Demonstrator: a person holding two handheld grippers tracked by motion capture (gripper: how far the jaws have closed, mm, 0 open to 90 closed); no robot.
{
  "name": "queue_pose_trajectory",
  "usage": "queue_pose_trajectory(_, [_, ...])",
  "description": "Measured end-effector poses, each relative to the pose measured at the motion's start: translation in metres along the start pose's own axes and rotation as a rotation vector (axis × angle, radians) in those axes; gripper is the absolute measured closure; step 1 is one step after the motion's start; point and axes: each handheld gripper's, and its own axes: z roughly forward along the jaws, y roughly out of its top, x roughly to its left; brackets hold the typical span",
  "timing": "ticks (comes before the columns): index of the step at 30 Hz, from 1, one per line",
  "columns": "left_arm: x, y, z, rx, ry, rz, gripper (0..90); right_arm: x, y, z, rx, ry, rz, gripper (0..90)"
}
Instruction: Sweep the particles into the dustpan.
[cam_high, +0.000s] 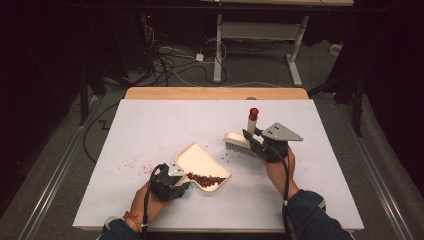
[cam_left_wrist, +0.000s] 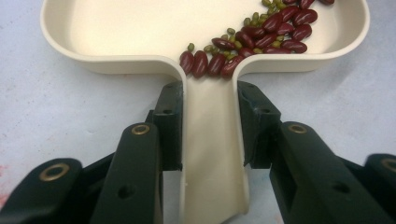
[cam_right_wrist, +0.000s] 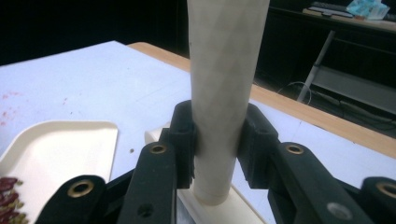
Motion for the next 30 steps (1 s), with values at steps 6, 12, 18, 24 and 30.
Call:
queue_pose_trajectory(6, [0.0,-0.001,0.0,-0.001,-0.002,-0.008,63.5,0.008,-0.003,-0.006,0.002,0.035,-0.035,70.1])
queue_pose_trajectory(12, [0.0,0.001,0.001,0.003,-0.007,-0.009,63.5,0.016,-0.004,-0.006,0.006,0.058,-0.046,69.6])
queue_pose_trajectory(18, [-0.003,0.005,0.003,0.003,0.008,-0.006,63.4,0.032,-0.002,-0.011,0.01,0.103,-0.038,69.8])
queue_pose_trajectory(24, [-0.002,0.004,0.004,0.001,0.004,-0.01,63.5,0.049,0.002,-0.015,0.011,0.177,-0.003,70.1])
queue_pose_trajectory(30, [-0.001,0.004,0.004,0.001,-0.002,-0.011,63.4,0.057,0.008,-0.022,-0.016,0.262,0.013,70.5])
